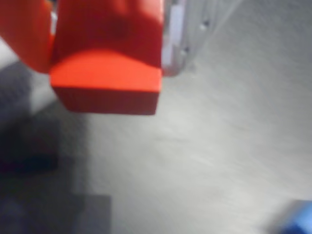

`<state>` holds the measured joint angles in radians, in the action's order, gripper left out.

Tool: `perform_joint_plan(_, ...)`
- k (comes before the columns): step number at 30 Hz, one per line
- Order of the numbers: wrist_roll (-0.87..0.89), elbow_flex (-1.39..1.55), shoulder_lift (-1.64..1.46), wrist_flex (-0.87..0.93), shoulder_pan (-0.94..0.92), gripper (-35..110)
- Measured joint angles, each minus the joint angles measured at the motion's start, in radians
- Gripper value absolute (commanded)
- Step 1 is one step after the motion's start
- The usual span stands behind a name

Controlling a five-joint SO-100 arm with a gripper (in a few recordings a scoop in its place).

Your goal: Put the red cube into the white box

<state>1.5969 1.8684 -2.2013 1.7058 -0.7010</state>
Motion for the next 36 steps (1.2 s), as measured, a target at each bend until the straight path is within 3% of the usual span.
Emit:
perform_joint_plan(9,-0.212,0.089,-0.06,0.008,-0.341,0)
perform_joint_plan(16,-0.331,0.127,-0.061,0.006,-0.505,0)
perform_joint_plan(29,-0.35,0.144,-0.063,0.006,-0.543,1)
perform_joint_plan(36,-0.35,0.144,-0.063,0.006,-0.538,9)
